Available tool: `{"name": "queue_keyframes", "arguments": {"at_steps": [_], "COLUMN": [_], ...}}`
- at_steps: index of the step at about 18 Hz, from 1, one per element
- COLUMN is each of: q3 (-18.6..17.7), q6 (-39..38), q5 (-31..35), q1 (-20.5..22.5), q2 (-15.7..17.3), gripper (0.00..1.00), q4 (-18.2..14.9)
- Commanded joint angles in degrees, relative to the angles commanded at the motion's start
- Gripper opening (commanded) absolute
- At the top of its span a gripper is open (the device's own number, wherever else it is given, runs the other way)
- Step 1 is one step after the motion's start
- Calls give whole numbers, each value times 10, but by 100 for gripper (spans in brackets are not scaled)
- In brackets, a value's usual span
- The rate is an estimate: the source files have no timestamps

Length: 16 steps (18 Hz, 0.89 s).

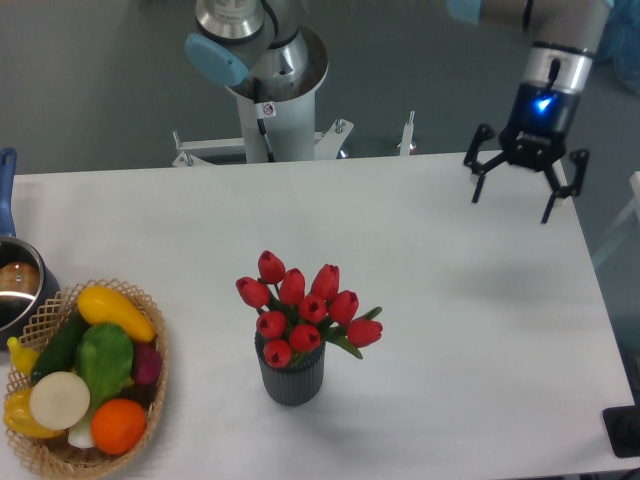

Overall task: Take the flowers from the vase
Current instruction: 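Move the open gripper down toward the red tulip stems above the vase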

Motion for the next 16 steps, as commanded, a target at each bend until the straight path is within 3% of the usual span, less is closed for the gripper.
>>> {"name": "queue_keyframes", "arguments": {"at_steps": [7,12,16], "q3": [-21,-53,-57], "q6": [12,10,-4], "q5": [-1,-6,-34], "q1": [-50,-63,-81], "q2": [-3,3,-3], "gripper": [100,100,100], "q4": [0,3,3]}}
